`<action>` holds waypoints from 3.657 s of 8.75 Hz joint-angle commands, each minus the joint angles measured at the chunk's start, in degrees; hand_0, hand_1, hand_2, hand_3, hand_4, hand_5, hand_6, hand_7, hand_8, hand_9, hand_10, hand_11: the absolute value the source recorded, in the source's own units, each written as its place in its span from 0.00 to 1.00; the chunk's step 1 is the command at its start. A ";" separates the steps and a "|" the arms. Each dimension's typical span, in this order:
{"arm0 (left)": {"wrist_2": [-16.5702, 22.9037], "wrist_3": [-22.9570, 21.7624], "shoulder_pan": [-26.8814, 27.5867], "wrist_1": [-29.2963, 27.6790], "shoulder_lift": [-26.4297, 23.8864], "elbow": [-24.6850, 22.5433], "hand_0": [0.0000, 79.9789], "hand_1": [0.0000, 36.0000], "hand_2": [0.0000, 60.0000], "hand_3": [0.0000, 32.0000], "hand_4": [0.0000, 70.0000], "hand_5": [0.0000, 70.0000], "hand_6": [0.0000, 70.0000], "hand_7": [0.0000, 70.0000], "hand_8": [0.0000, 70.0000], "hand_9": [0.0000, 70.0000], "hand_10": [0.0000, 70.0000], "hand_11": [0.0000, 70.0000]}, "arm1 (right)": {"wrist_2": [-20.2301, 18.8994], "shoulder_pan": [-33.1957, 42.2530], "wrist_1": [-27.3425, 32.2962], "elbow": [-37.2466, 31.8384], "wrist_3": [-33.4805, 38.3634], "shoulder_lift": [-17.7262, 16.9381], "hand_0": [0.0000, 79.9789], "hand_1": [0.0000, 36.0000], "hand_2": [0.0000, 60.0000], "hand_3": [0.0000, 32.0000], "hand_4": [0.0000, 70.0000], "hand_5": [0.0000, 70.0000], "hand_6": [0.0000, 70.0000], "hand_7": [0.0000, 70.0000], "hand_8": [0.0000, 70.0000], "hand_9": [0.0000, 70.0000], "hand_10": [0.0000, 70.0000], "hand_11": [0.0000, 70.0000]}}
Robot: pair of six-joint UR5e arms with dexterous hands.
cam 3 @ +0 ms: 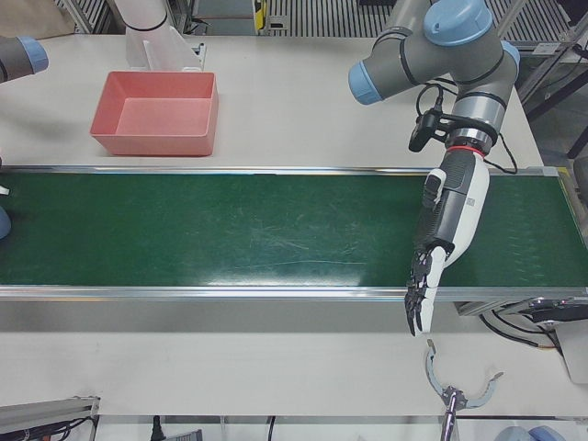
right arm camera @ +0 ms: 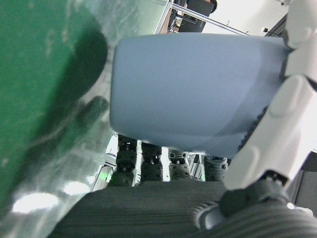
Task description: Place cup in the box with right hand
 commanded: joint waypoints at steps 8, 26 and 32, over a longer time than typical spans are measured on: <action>-0.08 0.00 0.00 -0.09 0.00 0.00 0.00 0.00 0.00 0.00 0.00 0.00 0.00 0.00 0.00 0.00 0.00 0.00 | 0.65 -18.73 0.11 29.03 -24.41 -6.66 0.63 0.56 0.42 0.00 0.45 0.13 0.46 1.00 0.56 0.91 0.33 0.50; -0.08 0.00 0.00 -0.09 0.00 0.09 0.00 0.00 0.00 0.00 0.00 0.00 0.00 0.00 0.00 0.00 0.00 0.00 | -0.57 -28.47 5.75 33.14 -27.91 -20.68 0.07 0.00 0.28 0.00 0.31 0.05 0.46 1.00 0.55 0.91 0.27 0.39; 0.01 0.00 0.00 -0.09 0.00 0.09 0.00 0.00 0.00 0.00 0.00 0.00 0.00 0.00 0.00 0.00 0.00 0.00 | -17.72 4.66 1.78 34.84 -4.26 -28.26 0.65 0.84 0.98 0.00 0.24 0.18 0.52 1.00 0.61 0.96 0.35 0.53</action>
